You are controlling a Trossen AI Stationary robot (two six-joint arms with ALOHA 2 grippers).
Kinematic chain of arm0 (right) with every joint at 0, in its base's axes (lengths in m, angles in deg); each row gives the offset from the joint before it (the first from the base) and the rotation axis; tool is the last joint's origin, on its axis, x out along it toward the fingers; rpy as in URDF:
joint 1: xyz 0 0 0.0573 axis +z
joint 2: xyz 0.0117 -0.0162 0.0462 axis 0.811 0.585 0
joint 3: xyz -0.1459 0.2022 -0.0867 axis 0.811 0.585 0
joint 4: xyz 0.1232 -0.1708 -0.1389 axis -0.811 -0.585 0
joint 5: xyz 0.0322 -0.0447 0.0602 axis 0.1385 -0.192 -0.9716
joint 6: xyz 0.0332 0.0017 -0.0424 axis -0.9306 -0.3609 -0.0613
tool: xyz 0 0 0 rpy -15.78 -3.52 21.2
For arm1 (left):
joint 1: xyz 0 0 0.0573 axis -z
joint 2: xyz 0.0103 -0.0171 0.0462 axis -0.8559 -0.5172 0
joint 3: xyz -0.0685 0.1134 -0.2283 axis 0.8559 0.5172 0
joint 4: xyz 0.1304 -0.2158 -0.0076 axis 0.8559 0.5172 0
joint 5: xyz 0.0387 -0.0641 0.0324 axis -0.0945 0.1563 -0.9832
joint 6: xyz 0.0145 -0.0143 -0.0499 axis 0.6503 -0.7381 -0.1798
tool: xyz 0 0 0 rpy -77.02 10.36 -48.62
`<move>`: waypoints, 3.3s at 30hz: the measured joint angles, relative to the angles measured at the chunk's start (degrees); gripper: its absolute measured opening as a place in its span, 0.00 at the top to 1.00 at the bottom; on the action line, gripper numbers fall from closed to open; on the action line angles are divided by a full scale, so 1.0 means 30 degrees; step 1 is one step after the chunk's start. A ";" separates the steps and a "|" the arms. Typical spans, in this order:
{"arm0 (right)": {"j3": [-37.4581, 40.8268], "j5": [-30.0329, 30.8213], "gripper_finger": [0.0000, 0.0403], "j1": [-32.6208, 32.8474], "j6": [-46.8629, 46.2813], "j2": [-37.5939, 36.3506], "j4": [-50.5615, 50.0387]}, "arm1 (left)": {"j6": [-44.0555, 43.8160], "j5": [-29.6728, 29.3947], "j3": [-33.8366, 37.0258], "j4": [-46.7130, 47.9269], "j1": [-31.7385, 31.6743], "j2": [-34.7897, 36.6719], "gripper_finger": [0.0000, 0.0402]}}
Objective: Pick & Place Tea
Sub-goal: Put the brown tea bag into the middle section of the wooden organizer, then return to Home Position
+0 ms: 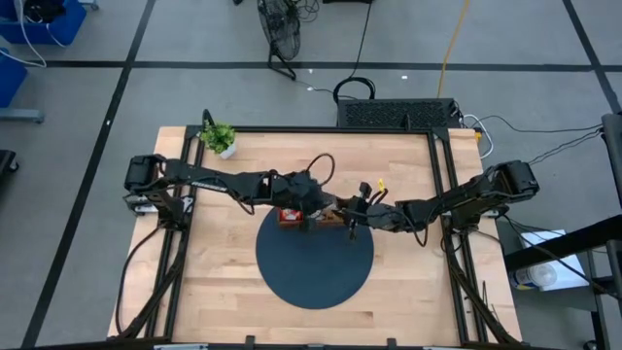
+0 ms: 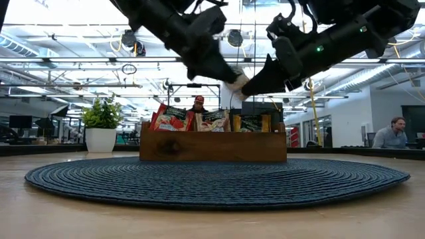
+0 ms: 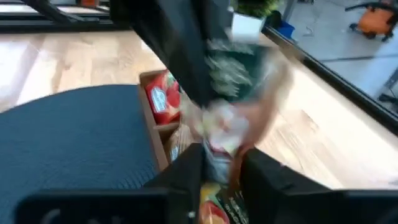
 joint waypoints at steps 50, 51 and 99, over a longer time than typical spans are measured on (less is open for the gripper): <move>0.0031 0.0158 0.62 0.0480 -0.0590 0.0011 0.0399 | 0.5547 -0.2332 -0.0181 0.4275 0.1161 -0.1776 0.82; 0.0031 0.0161 0.62 0.0480 -0.0590 0.0011 0.0421 | 0.5539 -0.2412 -0.0175 0.4176 0.1218 -0.1684 0.82; 1.1973 -0.6277 0.67 0.2819 0.2048 -2.6722 -0.6339 | -0.0952 0.3326 1.8413 0.3253 0.0912 3.2455 0.82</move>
